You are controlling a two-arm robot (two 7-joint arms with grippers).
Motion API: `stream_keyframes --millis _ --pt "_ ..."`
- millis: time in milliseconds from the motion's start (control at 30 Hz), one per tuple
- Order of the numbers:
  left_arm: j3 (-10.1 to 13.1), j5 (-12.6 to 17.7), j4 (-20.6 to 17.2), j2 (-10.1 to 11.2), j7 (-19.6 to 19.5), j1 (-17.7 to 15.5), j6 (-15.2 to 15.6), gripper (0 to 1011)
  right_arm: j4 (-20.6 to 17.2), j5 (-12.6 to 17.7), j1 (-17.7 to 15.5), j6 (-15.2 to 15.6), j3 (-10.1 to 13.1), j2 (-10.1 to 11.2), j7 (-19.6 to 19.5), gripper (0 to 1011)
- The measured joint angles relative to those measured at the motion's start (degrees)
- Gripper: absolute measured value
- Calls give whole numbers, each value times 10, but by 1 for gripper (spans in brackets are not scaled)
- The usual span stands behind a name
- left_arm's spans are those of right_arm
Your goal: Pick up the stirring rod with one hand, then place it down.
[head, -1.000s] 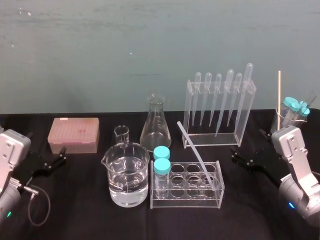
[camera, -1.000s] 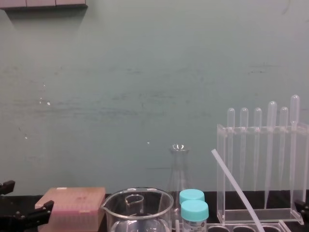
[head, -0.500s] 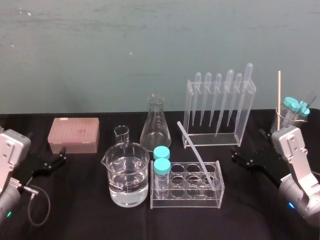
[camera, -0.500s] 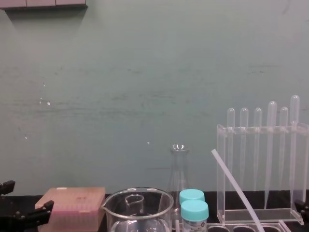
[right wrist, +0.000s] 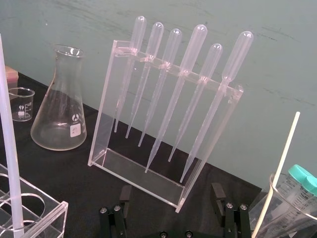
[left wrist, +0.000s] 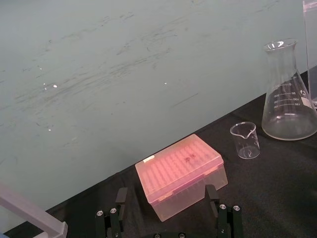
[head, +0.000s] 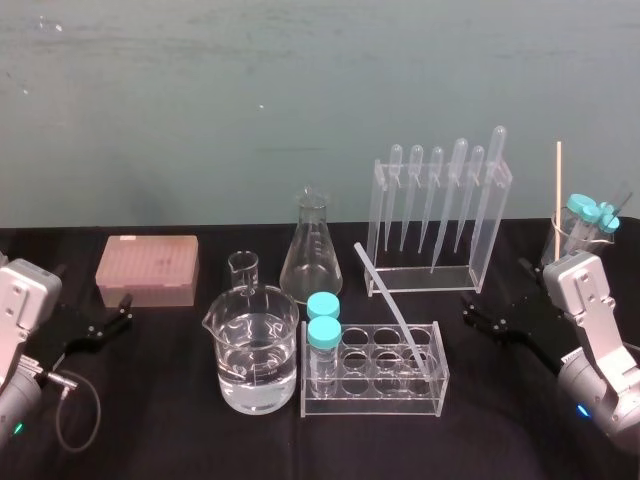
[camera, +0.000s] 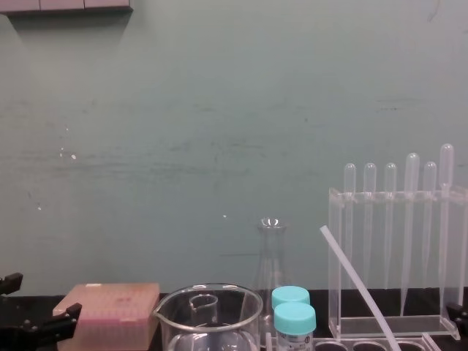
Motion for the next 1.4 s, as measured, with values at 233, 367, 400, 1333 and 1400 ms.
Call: stream_keyframes --millis 233,367,400,1333,1400 --pt "0 0 0 0 0 0 0 1000 0 0 0 0 0 0 0 1004" --pt "0 0 0 0 0 0 0 1000 0 0 0 0 0 0 0 1004" --pt "0 0 0 0 0 0 0 1000 0 0 0 0 0 0 0 1004" --pt "0 0 0 0 0 0 0 1000 -14 -146 38 -199 3 -37 -36 1004" --pt "0 0 0 0 0 0 0 1000 -16 -146 43 -211 -2 -41 -21 1004"
